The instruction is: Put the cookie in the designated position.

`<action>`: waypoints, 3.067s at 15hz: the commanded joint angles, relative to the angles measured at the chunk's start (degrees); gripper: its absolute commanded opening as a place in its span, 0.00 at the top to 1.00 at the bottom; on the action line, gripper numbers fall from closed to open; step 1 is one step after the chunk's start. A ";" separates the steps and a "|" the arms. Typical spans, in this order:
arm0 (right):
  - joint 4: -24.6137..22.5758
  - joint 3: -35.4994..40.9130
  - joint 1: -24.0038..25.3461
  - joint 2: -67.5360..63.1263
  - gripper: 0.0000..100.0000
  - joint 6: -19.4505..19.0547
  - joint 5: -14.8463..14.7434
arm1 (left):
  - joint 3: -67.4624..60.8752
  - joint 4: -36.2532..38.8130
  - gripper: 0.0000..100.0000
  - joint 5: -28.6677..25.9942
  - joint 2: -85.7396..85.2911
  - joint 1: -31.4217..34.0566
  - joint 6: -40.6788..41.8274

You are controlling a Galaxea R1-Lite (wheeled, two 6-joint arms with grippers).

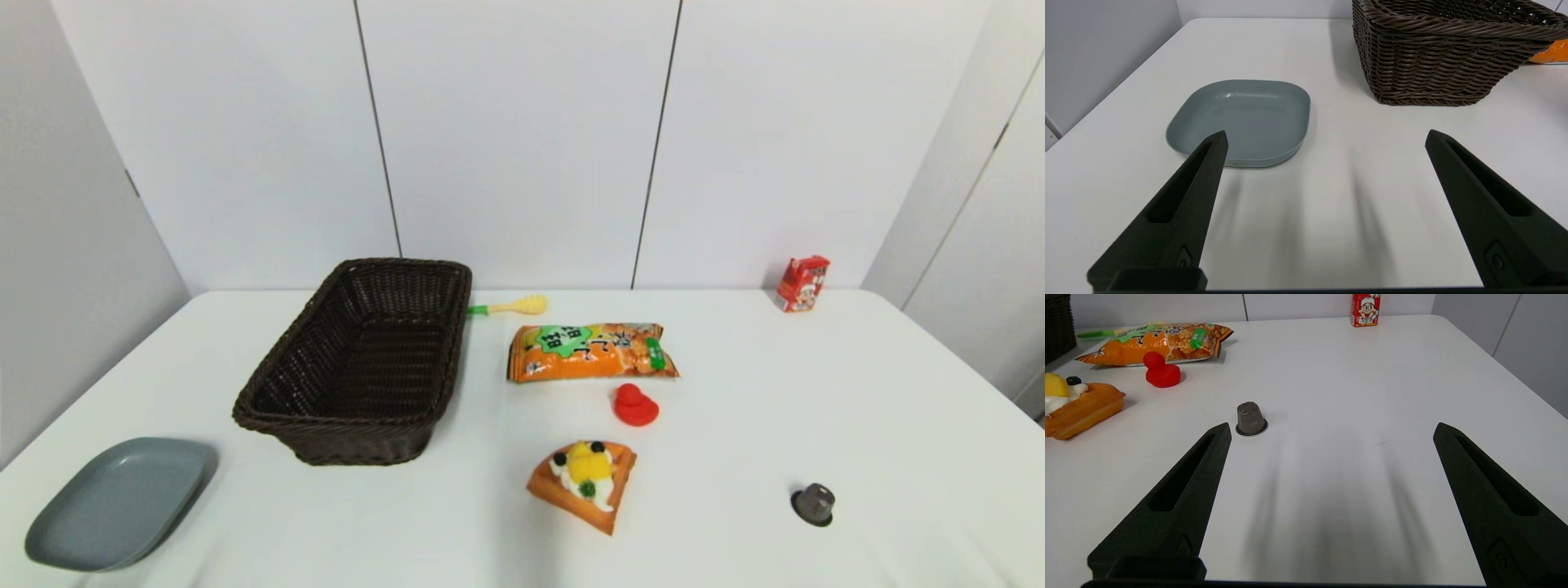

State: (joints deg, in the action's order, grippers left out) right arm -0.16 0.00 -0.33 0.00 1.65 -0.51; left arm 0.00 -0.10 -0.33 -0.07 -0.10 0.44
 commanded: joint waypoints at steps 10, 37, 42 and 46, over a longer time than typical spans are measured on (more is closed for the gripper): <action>-0.02 0.09 -0.02 0.00 0.00 0.02 -0.02 | 12.13 13.46 0.00 -2.92 27.14 0.19 1.49; -0.02 0.09 -0.02 0.00 0.00 0.02 -0.02 | 113.29 -27.50 0.00 -17.25 130.59 -31.98 38.59; -0.02 0.09 -0.02 0.00 0.00 -0.06 -0.02 | 113.29 -19.06 0.00 -19.89 134.81 -32.86 34.10; -0.02 0.09 -0.02 0.00 0.00 0.02 -0.02 | 113.29 -14.58 0.00 -22.08 136.22 -33.21 32.34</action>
State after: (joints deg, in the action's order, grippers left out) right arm -0.16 0.00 -0.33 0.00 1.65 -0.52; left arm 113.26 -14.91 -22.16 135.36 -33.16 32.55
